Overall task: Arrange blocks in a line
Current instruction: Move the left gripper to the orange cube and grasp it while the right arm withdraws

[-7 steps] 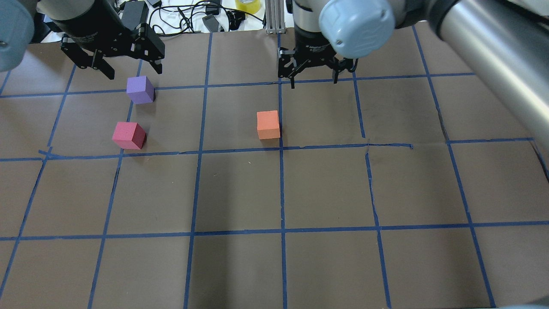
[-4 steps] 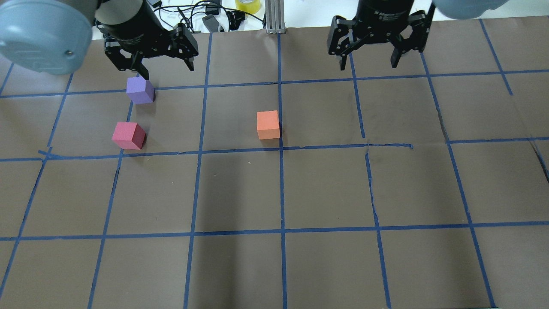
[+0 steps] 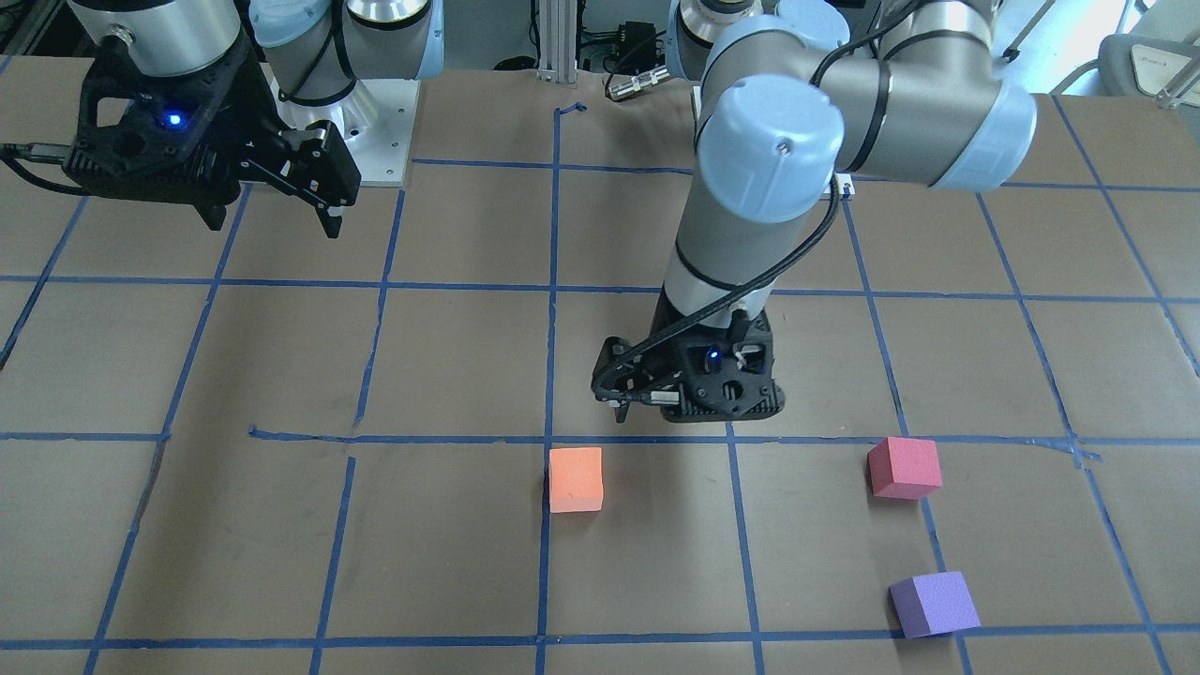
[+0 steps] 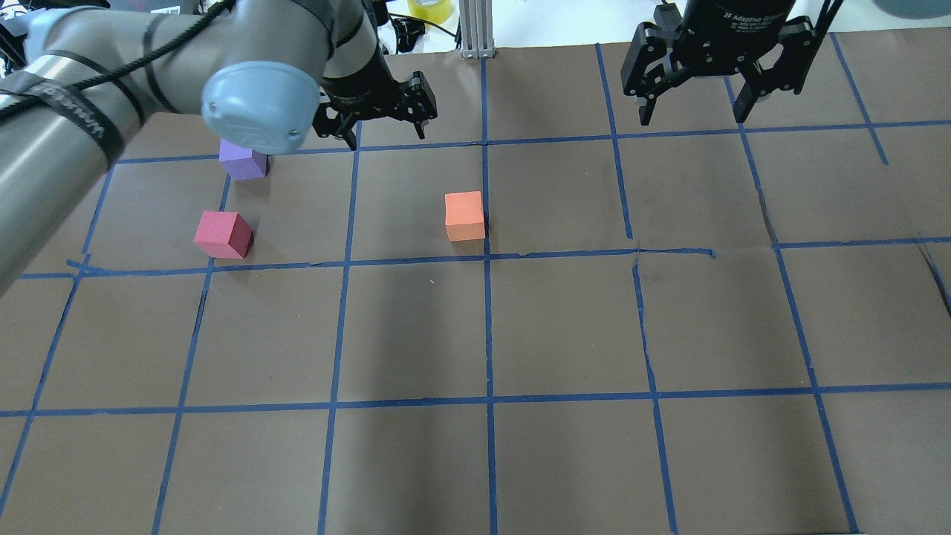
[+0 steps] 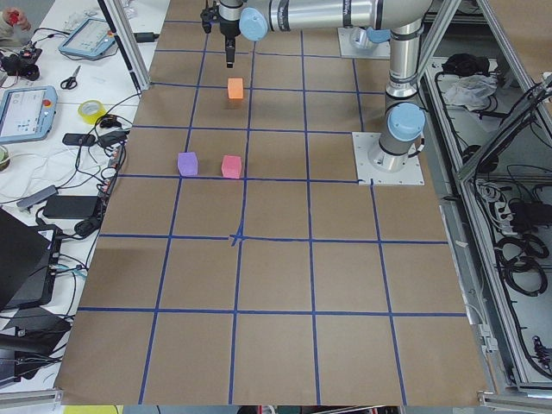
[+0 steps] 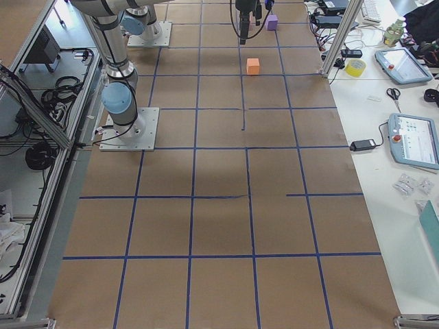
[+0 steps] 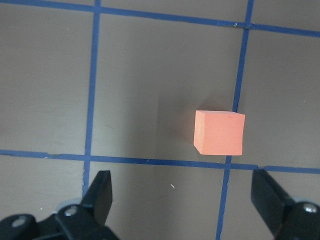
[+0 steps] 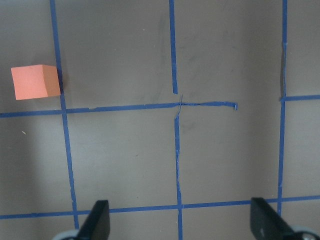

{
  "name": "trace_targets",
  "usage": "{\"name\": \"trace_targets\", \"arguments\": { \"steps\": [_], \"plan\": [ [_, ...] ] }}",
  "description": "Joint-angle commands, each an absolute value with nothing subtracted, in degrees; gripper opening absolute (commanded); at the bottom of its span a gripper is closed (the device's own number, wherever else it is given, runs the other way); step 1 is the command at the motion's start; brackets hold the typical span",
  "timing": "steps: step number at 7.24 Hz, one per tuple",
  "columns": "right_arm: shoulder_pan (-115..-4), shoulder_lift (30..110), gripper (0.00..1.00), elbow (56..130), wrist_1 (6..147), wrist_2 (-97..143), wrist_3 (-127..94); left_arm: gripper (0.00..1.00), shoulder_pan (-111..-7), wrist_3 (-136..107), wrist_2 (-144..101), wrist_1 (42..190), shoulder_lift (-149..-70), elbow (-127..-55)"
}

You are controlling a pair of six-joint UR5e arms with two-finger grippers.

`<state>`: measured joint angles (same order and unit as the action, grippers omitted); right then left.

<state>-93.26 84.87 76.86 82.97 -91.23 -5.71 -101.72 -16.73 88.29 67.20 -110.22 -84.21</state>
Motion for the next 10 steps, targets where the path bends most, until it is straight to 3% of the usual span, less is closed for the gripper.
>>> {"name": "trace_targets", "arguments": {
  "steps": [1, 10],
  "plan": [
    [-93.3, 85.1, 1.00, 77.2, 86.6, -91.8, -5.5, 1.00, -104.0, -18.5, 88.2, 62.3, -115.6, -84.5],
    [-93.2, 85.0, 1.00, 77.3, 85.8, -91.2, -5.4, 1.00, -107.8, -25.9, 88.4, 51.4, -126.7, -86.4]
  ]
}}
